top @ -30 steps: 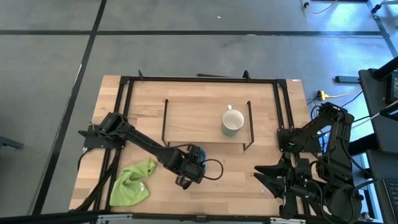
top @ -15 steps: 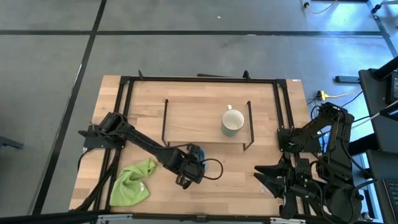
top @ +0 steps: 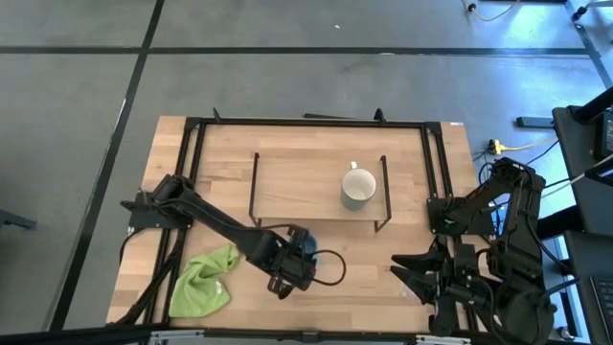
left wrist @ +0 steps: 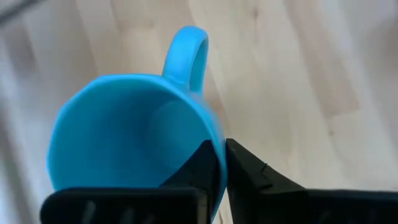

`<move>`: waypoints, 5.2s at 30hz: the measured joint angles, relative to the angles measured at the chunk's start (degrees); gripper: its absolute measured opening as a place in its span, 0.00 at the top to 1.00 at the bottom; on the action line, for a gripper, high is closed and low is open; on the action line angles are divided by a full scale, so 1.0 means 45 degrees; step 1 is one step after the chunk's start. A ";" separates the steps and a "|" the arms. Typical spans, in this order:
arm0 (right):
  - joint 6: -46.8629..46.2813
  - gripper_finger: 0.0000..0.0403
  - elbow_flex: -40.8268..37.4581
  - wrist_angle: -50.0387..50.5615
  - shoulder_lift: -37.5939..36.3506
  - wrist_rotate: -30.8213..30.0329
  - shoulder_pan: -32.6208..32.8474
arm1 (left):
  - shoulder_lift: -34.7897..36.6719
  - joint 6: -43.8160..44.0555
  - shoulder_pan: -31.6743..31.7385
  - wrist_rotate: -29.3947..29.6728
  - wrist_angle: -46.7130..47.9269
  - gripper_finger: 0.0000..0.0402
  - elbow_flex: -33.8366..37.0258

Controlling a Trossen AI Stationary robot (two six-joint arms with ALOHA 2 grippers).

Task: Stack small to large cups/mugs on shelf
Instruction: Put the blue mug on the shelf

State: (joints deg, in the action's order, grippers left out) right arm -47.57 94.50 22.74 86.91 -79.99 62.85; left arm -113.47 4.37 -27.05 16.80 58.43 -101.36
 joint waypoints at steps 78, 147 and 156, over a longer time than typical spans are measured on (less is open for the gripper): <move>-0.0703 0.70 0.0000 0.0357 0.0010 0.2287 -0.1171 | 0.0034 2.5298 -0.4627 -0.1510 0.5448 0.95 -0.2214; -0.1755 0.70 -0.0005 0.4527 -0.0612 0.4065 -0.1180 | -0.0980 2.7329 -0.2935 -0.1499 0.6535 0.79 -0.1534; -0.2105 0.70 -0.0005 0.4561 -0.0612 0.4051 -0.1177 | -0.0866 2.7132 -0.3447 -0.1203 0.7031 0.79 -0.1723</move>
State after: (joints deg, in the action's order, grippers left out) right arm -57.04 94.48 43.27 84.16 -61.76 57.55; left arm -117.37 126.46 -42.57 11.38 90.07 -109.11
